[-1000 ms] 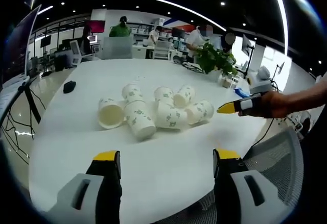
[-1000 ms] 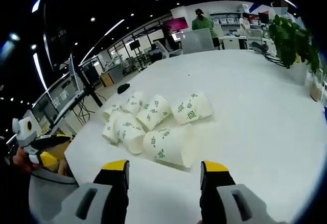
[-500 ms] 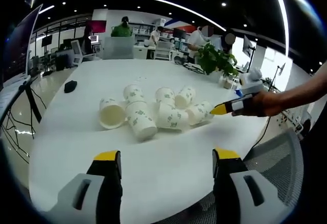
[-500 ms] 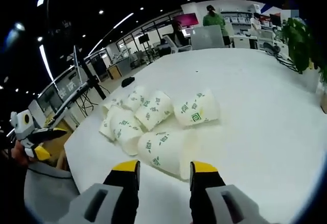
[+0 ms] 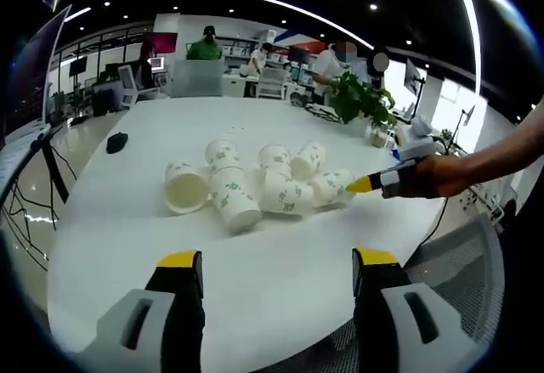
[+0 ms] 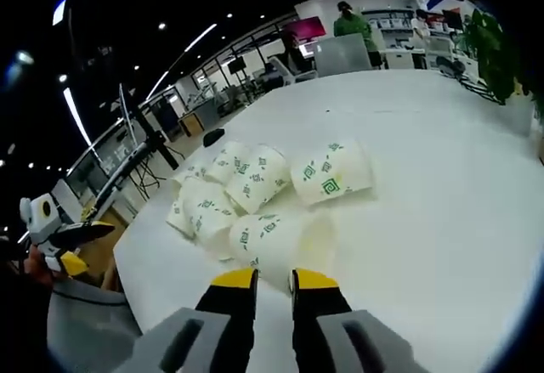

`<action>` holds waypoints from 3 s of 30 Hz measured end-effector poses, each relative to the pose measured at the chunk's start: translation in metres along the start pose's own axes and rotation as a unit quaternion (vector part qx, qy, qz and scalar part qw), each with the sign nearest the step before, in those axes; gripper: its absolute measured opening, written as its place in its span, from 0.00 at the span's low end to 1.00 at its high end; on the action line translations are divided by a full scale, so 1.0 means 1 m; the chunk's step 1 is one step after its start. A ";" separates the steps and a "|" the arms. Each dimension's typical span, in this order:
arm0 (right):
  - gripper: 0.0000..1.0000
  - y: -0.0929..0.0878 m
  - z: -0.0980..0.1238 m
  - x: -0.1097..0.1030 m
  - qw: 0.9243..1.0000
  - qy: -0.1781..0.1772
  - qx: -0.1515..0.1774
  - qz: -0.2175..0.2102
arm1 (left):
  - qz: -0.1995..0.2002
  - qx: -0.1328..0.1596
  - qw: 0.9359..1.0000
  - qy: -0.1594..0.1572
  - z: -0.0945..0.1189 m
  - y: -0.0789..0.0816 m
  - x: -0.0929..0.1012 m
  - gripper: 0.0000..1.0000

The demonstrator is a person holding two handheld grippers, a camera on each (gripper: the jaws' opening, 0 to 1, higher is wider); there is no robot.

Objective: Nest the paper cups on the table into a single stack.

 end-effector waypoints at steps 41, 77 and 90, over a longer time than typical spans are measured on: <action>0.00 0.007 0.032 -0.039 0.995 0.009 -0.008 0.095 | -0.002 0.004 1.000 -0.006 0.002 0.002 0.003 0.69; 0.06 0.005 0.018 -0.059 0.987 0.039 -0.049 0.146 | -0.003 0.004 1.000 -0.010 0.001 0.000 0.003 0.69; 0.11 0.002 0.020 -0.062 0.986 0.054 -0.058 0.147 | -0.002 0.002 1.000 -0.008 0.002 0.001 0.003 0.69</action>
Point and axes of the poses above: the point that each gripper's makers call its tool centre point, and the gripper's own axes: z roughly backward along the fingers, x roughly to its right, y roughly out of its top, the point moved 8 cm from there along z, roughly backward along the fingers, and after that the axes turned 6 degrees about y, right-handed, at the moved point
